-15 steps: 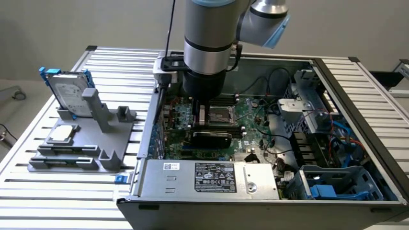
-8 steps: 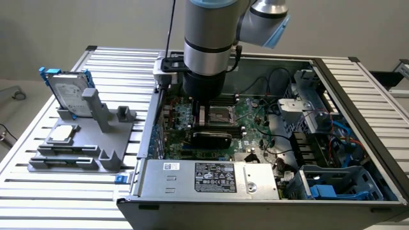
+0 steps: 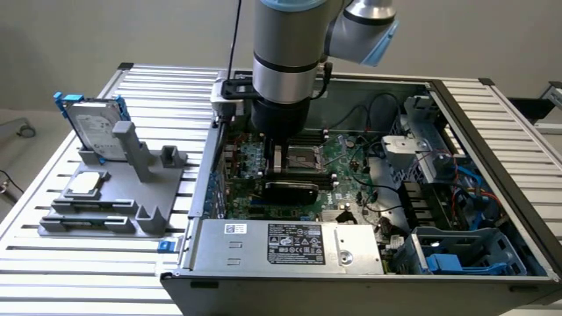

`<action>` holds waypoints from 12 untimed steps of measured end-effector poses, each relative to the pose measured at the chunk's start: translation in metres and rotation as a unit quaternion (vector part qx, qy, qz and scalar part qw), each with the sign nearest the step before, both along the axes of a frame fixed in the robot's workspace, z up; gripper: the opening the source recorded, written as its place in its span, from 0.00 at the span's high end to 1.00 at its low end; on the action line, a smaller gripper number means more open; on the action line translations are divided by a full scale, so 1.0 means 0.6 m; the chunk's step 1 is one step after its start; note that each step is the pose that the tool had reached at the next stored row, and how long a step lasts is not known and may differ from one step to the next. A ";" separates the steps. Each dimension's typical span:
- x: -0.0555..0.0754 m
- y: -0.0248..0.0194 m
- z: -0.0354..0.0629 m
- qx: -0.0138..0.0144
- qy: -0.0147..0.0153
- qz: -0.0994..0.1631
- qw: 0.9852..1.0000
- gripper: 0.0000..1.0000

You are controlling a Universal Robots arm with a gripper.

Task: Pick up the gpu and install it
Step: 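Press down on the gpu until it lock into place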

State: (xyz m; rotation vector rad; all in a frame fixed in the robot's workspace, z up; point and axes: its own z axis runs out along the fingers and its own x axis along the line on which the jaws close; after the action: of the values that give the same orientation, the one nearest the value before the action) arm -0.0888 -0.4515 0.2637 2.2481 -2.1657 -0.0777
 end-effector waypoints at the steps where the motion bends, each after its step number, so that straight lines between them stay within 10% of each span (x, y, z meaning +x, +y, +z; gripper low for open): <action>1: 0.000 0.0000 0.000 0.000 0.000 0.000 1.000 0.89; 12: -0.004 0.0000 0.034 0.000 0.001 0.000 1.000 0.89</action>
State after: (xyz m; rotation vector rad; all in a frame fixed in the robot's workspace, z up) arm -0.0909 -0.4514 0.2838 2.2473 -2.1649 -0.0797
